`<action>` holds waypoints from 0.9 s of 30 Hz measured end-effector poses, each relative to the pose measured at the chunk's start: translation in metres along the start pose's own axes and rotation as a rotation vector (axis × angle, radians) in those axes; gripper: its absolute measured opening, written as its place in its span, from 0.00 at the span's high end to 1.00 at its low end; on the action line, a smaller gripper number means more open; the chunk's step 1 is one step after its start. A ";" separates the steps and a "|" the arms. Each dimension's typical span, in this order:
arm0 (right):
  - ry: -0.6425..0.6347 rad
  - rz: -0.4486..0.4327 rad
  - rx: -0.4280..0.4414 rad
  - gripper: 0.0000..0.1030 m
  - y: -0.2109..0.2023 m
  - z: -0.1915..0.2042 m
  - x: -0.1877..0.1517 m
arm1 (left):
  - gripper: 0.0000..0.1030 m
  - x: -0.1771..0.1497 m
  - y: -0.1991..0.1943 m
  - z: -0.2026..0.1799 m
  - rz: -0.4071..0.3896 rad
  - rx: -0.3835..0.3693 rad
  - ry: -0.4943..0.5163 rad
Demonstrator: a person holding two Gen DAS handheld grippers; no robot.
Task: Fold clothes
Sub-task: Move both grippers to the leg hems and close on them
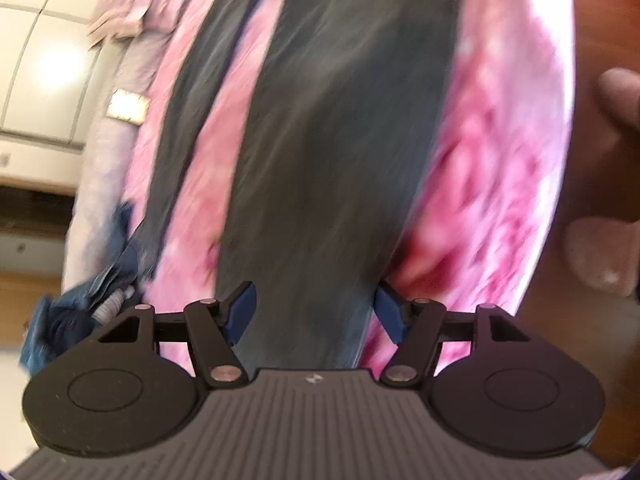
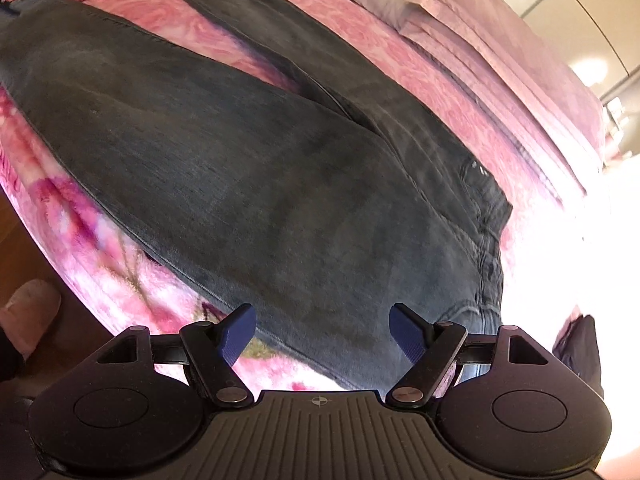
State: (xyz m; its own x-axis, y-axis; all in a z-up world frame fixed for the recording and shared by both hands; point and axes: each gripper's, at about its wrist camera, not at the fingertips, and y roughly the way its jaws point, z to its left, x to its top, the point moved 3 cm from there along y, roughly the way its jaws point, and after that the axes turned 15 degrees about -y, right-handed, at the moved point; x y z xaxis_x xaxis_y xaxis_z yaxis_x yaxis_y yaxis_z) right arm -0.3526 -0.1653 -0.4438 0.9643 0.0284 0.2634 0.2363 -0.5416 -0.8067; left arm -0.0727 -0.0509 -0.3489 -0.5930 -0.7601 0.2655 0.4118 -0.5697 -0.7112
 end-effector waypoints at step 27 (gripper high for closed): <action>-0.290 0.047 -0.137 0.36 0.047 -0.005 -0.084 | 0.94 0.017 0.022 -0.005 0.085 0.046 -0.066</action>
